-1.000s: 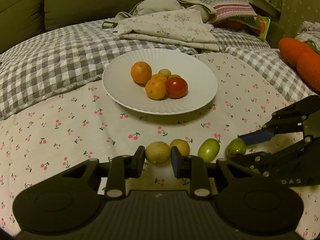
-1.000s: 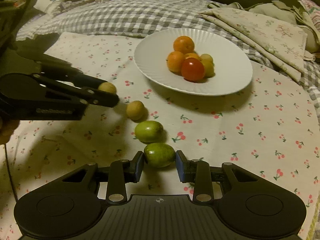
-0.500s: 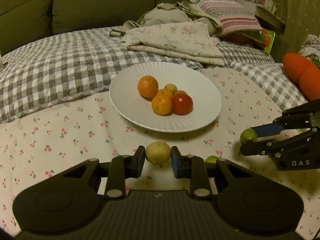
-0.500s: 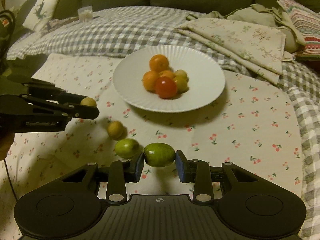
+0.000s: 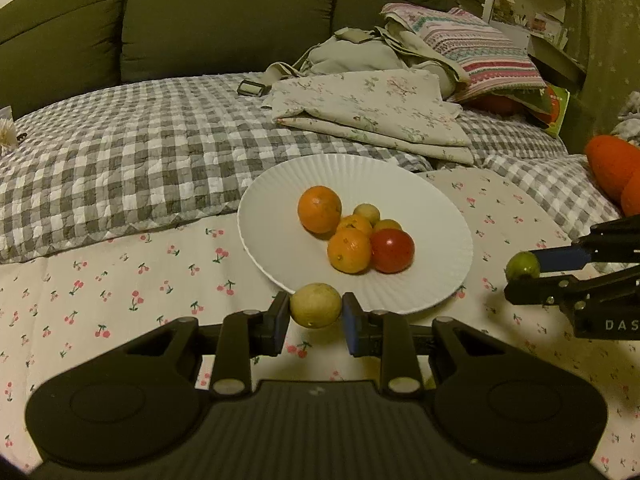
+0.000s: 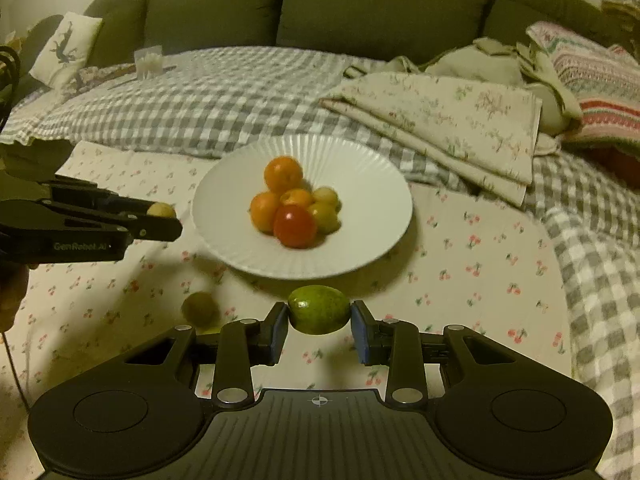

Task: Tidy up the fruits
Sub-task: 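Carry both fruits onto the white plate and open both tools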

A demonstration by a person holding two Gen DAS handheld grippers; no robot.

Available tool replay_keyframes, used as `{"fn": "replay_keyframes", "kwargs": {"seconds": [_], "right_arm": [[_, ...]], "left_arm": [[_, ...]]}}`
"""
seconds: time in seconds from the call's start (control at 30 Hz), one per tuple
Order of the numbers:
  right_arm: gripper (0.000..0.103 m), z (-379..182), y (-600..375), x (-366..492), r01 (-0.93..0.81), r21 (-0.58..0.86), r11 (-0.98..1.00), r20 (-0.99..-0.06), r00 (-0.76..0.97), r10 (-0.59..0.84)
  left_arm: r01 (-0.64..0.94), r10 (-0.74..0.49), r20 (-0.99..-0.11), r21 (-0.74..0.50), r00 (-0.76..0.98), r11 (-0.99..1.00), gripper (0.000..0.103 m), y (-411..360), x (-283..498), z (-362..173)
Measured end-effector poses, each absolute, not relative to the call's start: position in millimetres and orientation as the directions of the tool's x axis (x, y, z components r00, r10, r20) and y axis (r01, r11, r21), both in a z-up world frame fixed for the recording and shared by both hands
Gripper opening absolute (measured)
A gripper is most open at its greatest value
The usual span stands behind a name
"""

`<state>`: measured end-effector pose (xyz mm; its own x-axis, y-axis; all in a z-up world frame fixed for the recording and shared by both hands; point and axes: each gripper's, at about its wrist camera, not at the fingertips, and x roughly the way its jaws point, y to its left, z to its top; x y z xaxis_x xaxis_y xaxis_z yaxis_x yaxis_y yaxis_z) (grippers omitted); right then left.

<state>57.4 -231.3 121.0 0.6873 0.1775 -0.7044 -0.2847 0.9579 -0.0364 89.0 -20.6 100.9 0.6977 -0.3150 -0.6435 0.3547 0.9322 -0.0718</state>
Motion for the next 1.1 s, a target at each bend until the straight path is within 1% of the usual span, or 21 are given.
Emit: {"fn": "replay_keyframes", "kwargs": {"seconds": [0.23,0.4,0.7,0.93,1.1], "right_arm": [[0.033,116,-227,66,-0.288,-0.099,0.953,-0.652,0.742,0.156],[0.033,112,-220,77,-0.3,-0.109,0.948,-0.624,0.763,0.169],[0.033,104,-215,90,-0.302,-0.111,0.947,-0.612,0.771,0.175],[0.033,96,-213,97,-0.298,-0.118,0.947,-0.619,0.768,0.164],[0.033,96,-213,99,-0.301,-0.09,0.949,-0.617,0.765,0.184]], "left_arm": [[0.35,-0.325,-0.632,-0.09,0.703,0.932,0.026,-19,102,94],[0.346,-0.326,-0.618,-0.092,0.715,0.934,0.026,-20,110,93],[0.354,-0.33,-0.606,-0.086,0.724,0.932,0.026,-22,121,89],[0.357,-0.329,-0.599,-0.076,0.73,0.931,0.026,-23,123,88],[0.367,-0.329,-0.598,-0.062,0.731,0.928,0.027,-27,124,85]]}}
